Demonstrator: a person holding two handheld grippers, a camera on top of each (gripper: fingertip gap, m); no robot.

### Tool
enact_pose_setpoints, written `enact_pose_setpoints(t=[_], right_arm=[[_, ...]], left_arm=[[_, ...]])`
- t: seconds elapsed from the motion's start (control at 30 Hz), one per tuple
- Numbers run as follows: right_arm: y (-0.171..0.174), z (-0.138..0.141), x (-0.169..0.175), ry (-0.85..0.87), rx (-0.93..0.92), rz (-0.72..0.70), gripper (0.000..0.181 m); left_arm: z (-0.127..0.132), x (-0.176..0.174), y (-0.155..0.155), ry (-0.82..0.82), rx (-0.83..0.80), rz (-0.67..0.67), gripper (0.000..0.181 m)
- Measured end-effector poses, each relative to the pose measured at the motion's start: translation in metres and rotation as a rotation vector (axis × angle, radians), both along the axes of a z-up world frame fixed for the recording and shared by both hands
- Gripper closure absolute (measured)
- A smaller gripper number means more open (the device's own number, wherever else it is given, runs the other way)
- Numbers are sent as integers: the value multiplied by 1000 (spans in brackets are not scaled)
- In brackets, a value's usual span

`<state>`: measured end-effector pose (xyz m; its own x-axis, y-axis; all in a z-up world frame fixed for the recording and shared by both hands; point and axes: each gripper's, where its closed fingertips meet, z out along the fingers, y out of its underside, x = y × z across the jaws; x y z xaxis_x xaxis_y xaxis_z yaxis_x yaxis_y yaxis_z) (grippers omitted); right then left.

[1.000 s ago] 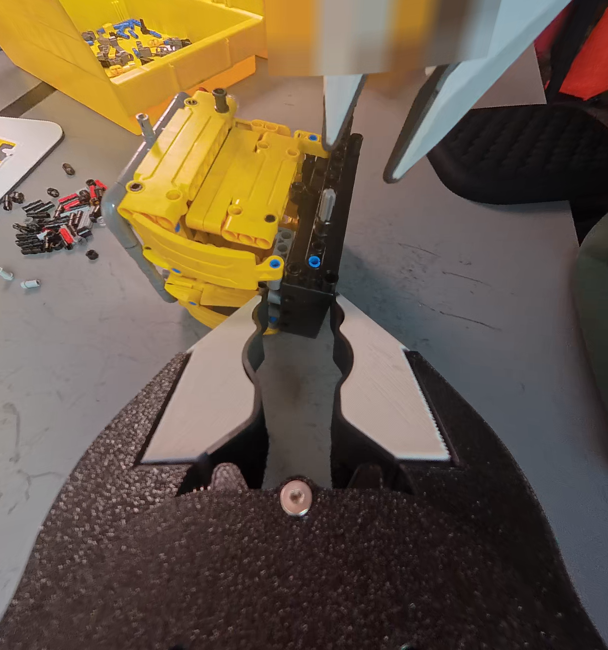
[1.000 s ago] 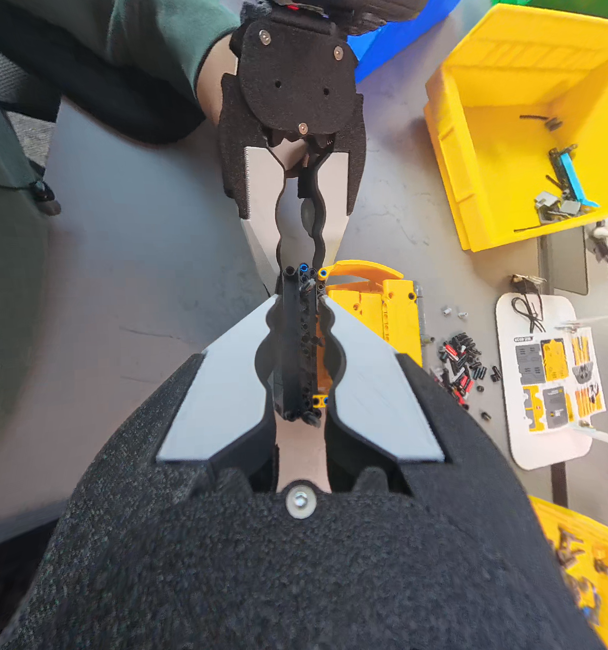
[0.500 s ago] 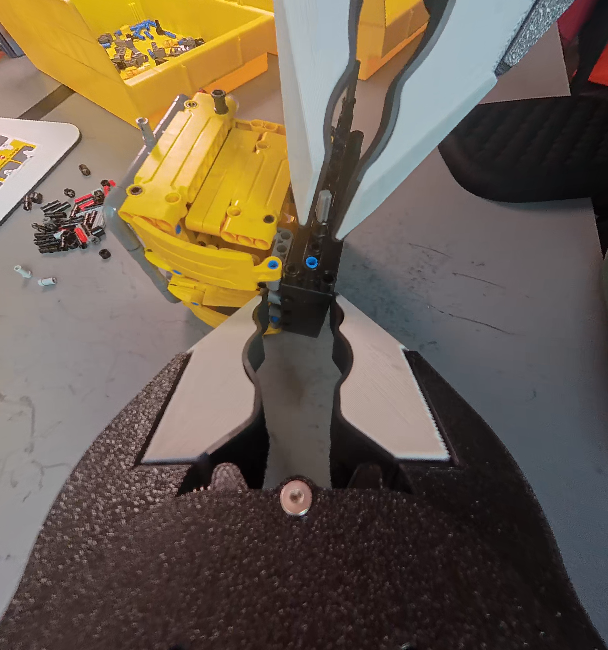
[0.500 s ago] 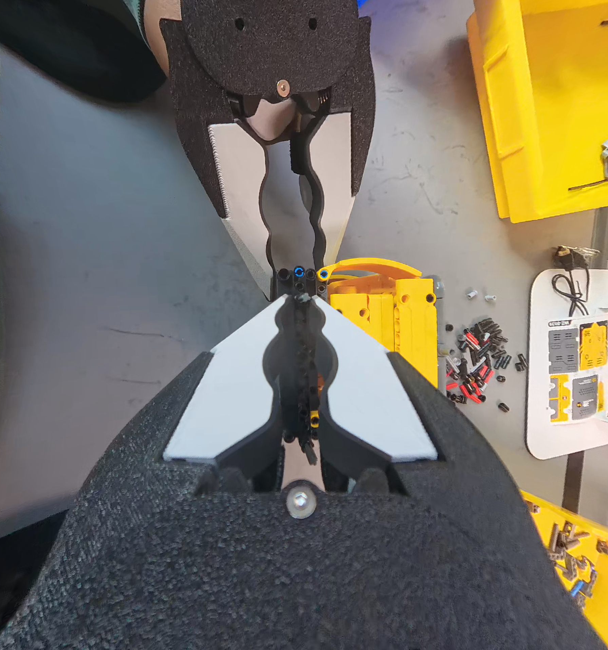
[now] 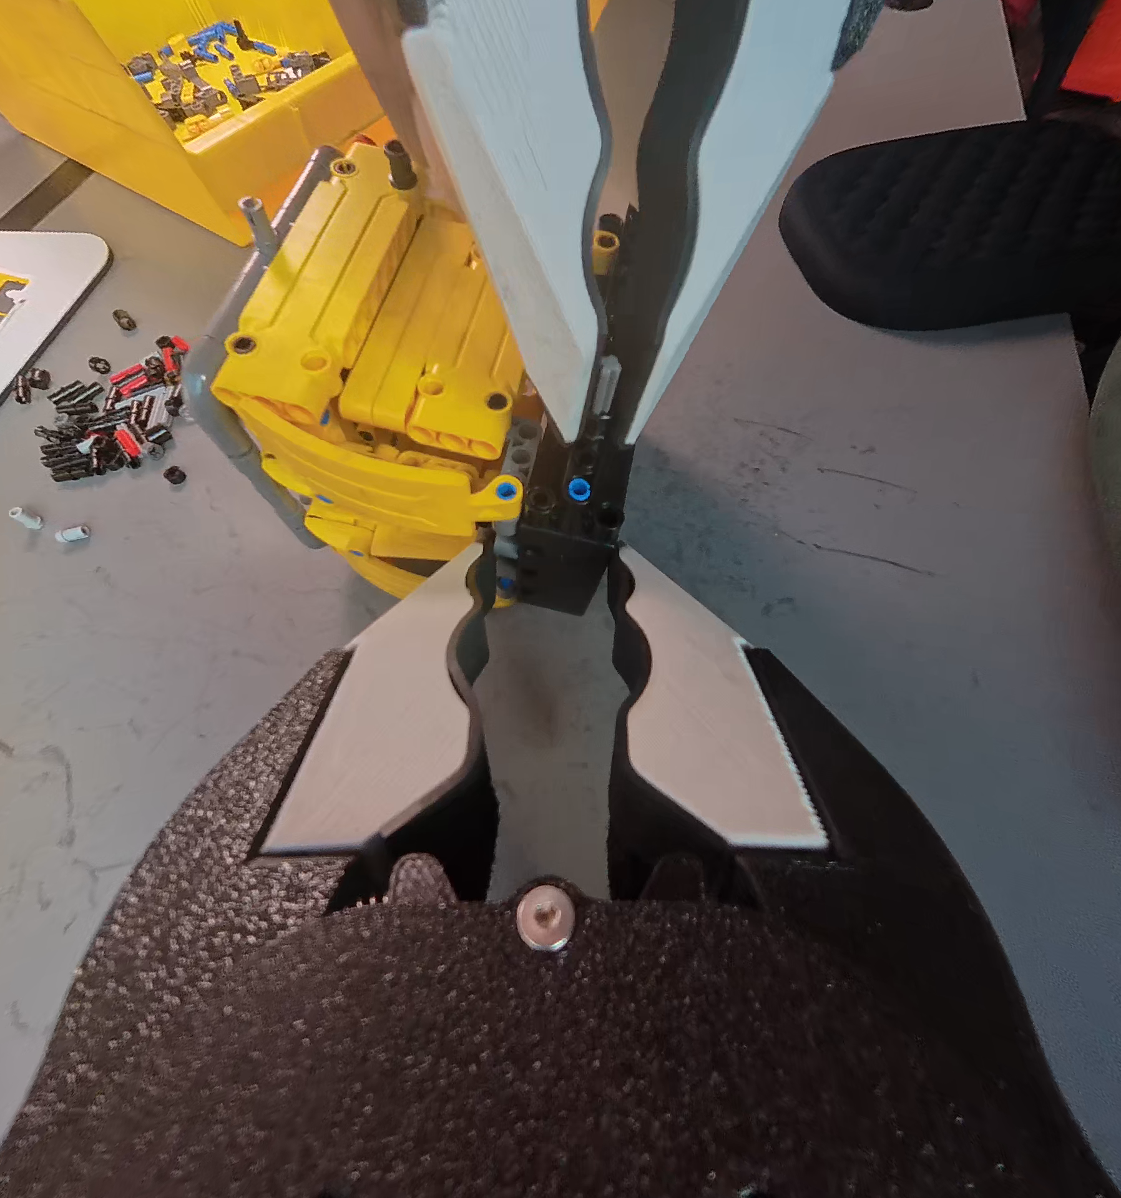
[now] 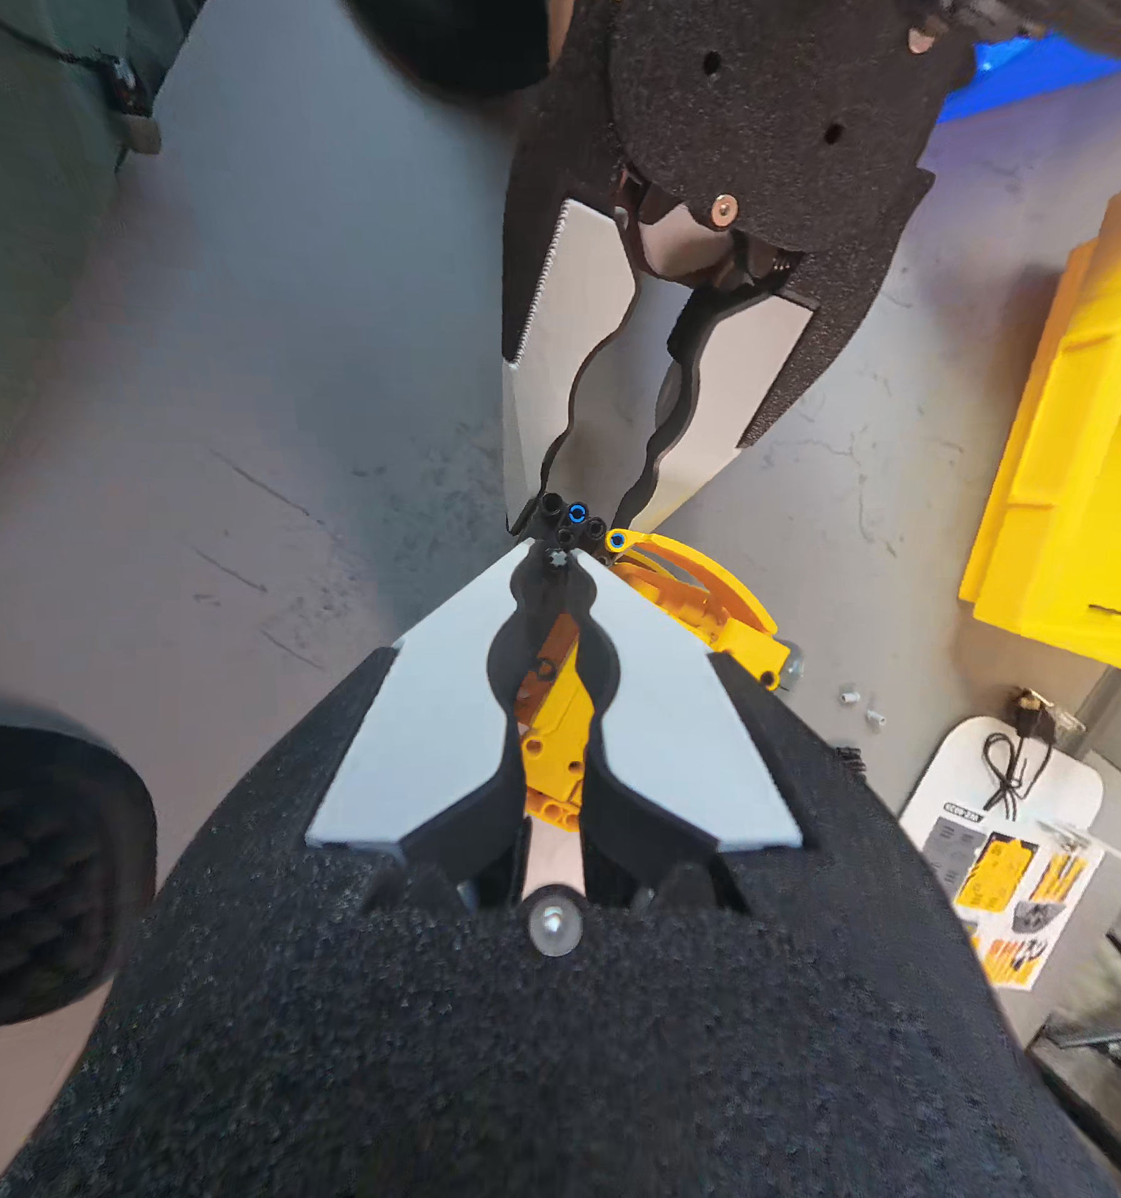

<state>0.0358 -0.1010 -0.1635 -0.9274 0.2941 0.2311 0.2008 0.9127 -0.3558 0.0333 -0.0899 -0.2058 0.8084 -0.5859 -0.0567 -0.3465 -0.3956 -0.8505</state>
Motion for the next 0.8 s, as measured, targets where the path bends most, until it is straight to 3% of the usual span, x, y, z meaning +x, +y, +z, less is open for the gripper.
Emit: enact_pose_setpoints(t=[0.13, 0.5, 0.6, 0.8], right_arm=[[-3, 0, 2, -38, 25, 128, 177], [-12, 1, 15, -82, 58, 307, 178], [-11, 2, 13, -81, 53, 258, 176], [-1, 24, 7, 44, -61, -32, 157]], left_arm=[[0, 1, -2, 0, 0, -23, 148], [1, 14, -11, -38, -6, -124, 148], [1, 13, -10, -43, -7, -118, 148], [2, 2, -5, -40, -5, -46, 148]])
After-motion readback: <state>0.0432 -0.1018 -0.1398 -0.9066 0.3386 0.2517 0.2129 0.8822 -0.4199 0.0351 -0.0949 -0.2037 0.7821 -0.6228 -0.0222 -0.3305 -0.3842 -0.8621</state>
